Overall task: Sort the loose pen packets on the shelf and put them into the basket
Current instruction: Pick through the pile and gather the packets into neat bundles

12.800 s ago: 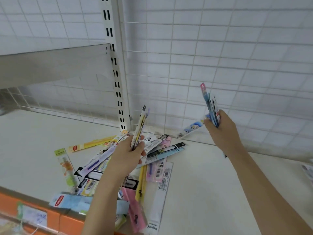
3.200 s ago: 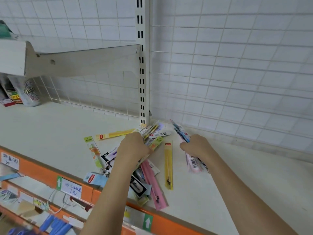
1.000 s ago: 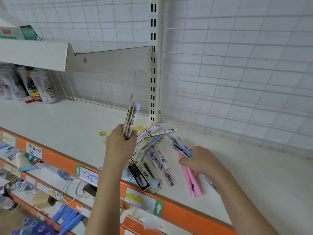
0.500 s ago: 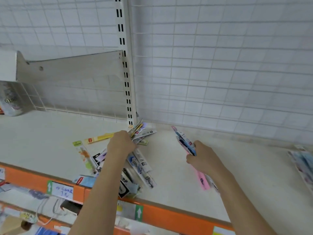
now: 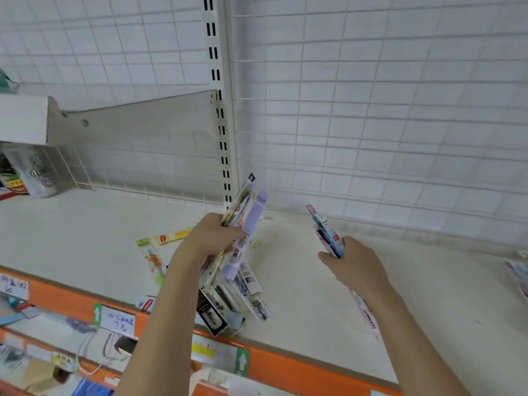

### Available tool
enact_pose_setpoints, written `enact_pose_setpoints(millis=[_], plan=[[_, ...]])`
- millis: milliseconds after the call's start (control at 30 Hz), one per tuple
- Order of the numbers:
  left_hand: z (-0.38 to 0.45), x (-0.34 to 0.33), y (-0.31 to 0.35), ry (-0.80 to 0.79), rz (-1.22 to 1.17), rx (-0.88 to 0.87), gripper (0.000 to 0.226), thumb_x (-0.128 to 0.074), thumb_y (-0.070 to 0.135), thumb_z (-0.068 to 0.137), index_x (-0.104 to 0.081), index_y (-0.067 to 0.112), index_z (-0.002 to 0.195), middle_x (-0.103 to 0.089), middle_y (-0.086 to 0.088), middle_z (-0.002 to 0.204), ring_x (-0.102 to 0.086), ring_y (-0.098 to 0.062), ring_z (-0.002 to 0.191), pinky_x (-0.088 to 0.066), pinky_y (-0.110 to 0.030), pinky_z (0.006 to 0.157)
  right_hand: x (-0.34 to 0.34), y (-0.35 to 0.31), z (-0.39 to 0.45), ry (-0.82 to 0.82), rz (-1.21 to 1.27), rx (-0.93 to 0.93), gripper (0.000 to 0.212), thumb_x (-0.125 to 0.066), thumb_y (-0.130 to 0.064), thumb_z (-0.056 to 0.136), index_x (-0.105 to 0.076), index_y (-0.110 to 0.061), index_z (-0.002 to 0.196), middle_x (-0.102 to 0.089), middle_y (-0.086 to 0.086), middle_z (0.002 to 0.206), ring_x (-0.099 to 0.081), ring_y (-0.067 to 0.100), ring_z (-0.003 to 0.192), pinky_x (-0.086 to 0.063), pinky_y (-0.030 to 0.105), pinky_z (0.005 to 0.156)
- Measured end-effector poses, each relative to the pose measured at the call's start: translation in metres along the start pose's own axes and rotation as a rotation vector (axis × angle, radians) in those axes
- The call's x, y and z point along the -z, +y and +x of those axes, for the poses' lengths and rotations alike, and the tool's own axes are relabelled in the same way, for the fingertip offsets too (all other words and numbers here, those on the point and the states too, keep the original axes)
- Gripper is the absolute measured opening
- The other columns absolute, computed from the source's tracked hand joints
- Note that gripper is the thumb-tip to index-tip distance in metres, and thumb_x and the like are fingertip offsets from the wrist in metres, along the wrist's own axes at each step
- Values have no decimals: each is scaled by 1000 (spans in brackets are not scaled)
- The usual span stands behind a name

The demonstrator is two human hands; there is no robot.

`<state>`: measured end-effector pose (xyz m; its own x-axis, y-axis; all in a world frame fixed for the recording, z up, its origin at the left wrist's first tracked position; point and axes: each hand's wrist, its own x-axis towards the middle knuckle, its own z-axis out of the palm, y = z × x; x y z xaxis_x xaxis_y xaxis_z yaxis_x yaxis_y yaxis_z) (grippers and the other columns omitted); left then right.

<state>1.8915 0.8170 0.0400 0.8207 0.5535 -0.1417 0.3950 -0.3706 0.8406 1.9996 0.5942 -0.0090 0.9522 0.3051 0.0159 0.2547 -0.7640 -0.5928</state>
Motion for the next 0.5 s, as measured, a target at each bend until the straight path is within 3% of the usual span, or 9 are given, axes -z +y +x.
enact_pose_setpoints(millis=[67, 200, 333, 433, 500], plan=[[-10, 1, 7, -12, -58, -35, 12, -64, 14, 84, -61, 14, 72, -57, -1, 60, -53, -15, 49, -40, -19, 46, 2, 1, 1, 7, 22, -4, 28, -57, -41, 81, -51, -15, 85, -65, 4, 81, -66, 26, 77, -50, 34, 70], [-23, -4, 17, -22, -167, -58, 5, -62, 13, 85, -66, 10, 85, -68, -1, 65, -60, -14, 54, -47, -21, 51, 9, 2, 0, 14, 119, -13, 25, -57, -38, 80, -52, -14, 84, -67, 6, 82, -68, 27, 75, -55, 40, 74], [-29, -21, 26, -2, -316, -49, 18, -59, 22, 88, -68, 7, 90, -75, 1, 69, -66, -11, 62, -51, -22, 60, 22, 6, -4, 46, 225, -6, 21, -57, -31, 83, -53, -12, 91, -67, 10, 86, -68, 31, 79, -56, 45, 77], [-32, -39, 33, 26, -282, -137, 32, -61, 35, 88, -66, 4, 80, -68, -4, 69, -59, 0, 48, -49, -21, 58, 37, 11, -10, 111, 288, 43, 17, -56, -24, 87, -47, -15, 98, -63, 4, 83, -66, 32, 78, -55, 44, 74], [-33, -53, 39, 40, -274, -195, 27, -68, 34, 82, -62, 9, 73, -62, -1, 63, -53, 3, 42, -47, -21, 57, 49, 16, -16, 181, 330, 82, 17, -56, -22, 88, -46, -16, 100, -60, 1, 79, -65, 31, 76, -52, 39, 67]])
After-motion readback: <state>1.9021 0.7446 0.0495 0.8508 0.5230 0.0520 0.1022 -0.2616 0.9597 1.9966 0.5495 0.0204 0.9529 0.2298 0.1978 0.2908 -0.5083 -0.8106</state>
